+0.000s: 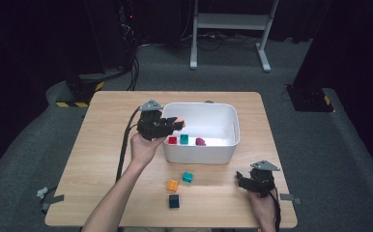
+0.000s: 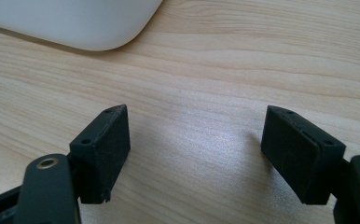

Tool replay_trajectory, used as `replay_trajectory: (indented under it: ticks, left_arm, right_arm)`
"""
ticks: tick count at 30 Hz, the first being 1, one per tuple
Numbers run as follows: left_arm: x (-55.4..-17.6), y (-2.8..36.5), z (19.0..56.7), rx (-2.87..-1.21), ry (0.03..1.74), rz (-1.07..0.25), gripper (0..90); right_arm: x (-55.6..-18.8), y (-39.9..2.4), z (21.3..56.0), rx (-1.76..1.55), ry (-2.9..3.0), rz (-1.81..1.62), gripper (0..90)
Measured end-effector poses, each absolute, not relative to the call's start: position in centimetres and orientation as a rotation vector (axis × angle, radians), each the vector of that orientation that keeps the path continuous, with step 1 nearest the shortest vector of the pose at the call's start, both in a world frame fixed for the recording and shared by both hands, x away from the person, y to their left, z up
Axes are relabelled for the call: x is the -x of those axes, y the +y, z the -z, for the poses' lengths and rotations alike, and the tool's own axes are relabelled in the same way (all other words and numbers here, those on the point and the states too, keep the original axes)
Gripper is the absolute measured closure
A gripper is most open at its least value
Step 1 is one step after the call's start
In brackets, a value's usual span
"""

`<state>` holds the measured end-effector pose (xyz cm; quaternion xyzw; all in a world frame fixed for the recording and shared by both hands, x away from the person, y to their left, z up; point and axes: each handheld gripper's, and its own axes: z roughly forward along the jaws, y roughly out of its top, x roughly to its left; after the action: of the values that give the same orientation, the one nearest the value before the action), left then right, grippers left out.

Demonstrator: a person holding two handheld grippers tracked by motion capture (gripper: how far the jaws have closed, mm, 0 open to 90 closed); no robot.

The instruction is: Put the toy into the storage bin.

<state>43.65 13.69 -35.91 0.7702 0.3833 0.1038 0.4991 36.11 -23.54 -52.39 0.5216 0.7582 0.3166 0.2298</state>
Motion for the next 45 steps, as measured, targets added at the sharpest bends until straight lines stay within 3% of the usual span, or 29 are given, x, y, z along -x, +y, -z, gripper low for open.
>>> replay_trajectory:
  ticks: [17,34,45]
  left_arm:
    - [-44.8,12.3,36.5,-1.905,0.944,-0.29,65.4]
    - [-43.2,12.7,36.5,-1.936,0.963,-0.348,36.6]
    - [-40.0,15.5,36.0,-1.895,0.933,-0.381,35.0]
  right_arm:
    - [-36.1,-23.5,52.4,-1.435,2.086,-0.871,23.6]
    - [-36.1,-23.5,52.4,-1.441,2.084,-0.871,23.4]
    - [-36.1,-23.5,52.4,-1.437,2.086,-0.871,23.4]
